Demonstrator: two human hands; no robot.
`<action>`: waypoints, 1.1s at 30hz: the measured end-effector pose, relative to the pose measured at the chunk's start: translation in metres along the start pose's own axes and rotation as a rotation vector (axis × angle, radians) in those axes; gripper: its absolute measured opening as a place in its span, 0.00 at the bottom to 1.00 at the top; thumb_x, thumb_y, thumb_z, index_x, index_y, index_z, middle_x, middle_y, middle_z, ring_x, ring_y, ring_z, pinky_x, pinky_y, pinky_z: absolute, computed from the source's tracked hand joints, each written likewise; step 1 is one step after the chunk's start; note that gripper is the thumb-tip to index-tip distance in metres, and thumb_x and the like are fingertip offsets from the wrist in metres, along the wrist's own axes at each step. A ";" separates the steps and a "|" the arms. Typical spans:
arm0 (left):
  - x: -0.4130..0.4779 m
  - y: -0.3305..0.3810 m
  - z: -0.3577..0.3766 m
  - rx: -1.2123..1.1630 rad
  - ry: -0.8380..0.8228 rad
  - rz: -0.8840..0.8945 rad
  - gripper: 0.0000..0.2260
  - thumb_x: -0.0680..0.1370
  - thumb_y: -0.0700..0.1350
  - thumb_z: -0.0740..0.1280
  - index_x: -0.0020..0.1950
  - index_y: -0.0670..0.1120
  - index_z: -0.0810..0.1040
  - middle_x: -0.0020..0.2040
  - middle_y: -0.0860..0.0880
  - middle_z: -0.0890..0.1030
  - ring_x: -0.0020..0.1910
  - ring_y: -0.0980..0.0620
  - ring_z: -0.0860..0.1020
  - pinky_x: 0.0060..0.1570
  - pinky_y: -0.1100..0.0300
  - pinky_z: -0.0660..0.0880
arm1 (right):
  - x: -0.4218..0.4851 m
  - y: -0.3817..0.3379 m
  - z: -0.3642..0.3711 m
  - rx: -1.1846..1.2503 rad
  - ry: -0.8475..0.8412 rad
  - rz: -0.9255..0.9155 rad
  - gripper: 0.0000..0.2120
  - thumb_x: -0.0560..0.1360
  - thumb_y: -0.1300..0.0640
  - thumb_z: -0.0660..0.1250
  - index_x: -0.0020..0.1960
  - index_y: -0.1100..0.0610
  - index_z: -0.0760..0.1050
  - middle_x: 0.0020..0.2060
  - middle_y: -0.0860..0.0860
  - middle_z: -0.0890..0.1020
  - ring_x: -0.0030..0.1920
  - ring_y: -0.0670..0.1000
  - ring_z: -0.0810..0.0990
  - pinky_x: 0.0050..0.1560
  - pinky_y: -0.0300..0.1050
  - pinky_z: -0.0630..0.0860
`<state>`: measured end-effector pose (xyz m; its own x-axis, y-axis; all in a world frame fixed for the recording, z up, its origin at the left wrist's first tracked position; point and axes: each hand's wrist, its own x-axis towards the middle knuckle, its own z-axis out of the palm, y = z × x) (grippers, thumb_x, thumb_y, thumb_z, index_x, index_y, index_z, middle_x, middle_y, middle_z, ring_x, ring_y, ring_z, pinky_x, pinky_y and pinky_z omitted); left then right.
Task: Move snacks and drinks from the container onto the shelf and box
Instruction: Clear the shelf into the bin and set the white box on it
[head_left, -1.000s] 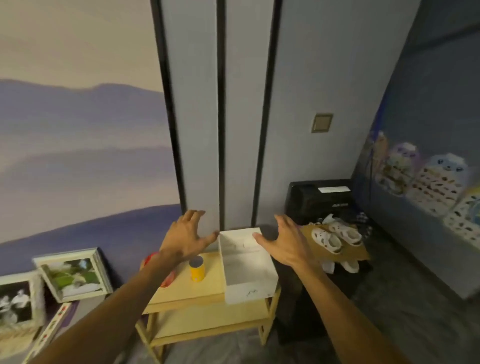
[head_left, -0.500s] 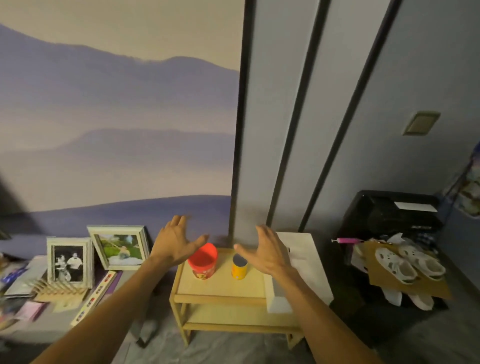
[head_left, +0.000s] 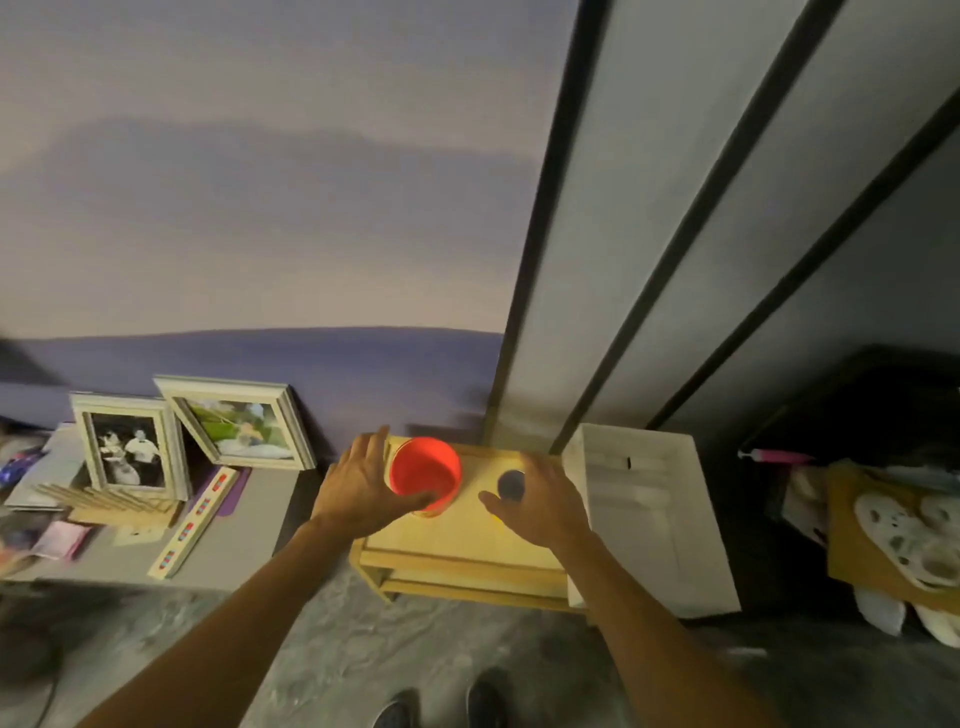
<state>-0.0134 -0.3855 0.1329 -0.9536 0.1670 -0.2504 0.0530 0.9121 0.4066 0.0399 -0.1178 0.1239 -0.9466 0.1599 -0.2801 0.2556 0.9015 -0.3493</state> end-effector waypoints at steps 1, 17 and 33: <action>0.004 -0.003 0.011 0.005 -0.006 -0.015 0.63 0.59 0.84 0.67 0.84 0.51 0.54 0.79 0.46 0.65 0.75 0.42 0.69 0.71 0.41 0.71 | 0.010 0.007 0.009 -0.009 -0.027 -0.006 0.49 0.71 0.23 0.66 0.80 0.55 0.64 0.77 0.53 0.70 0.77 0.57 0.68 0.73 0.54 0.71; 0.077 -0.017 0.127 -0.068 -0.042 -0.180 0.75 0.48 0.83 0.72 0.85 0.52 0.42 0.78 0.42 0.64 0.73 0.37 0.71 0.67 0.36 0.73 | 0.091 0.080 0.112 0.001 -0.119 -0.010 0.53 0.71 0.28 0.72 0.84 0.55 0.55 0.81 0.51 0.65 0.78 0.55 0.67 0.72 0.52 0.74; 0.068 -0.004 0.097 -0.159 0.086 -0.125 0.67 0.52 0.79 0.77 0.81 0.50 0.55 0.71 0.45 0.68 0.66 0.40 0.76 0.55 0.39 0.81 | 0.095 0.059 0.056 0.054 -0.030 -0.100 0.37 0.75 0.37 0.73 0.76 0.53 0.66 0.68 0.51 0.78 0.66 0.55 0.78 0.63 0.49 0.79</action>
<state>-0.0501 -0.3417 0.0293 -0.9718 0.0174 -0.2350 -0.1085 0.8521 0.5119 -0.0237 -0.0722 0.0263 -0.9617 0.0572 -0.2679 0.1711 0.8892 -0.4243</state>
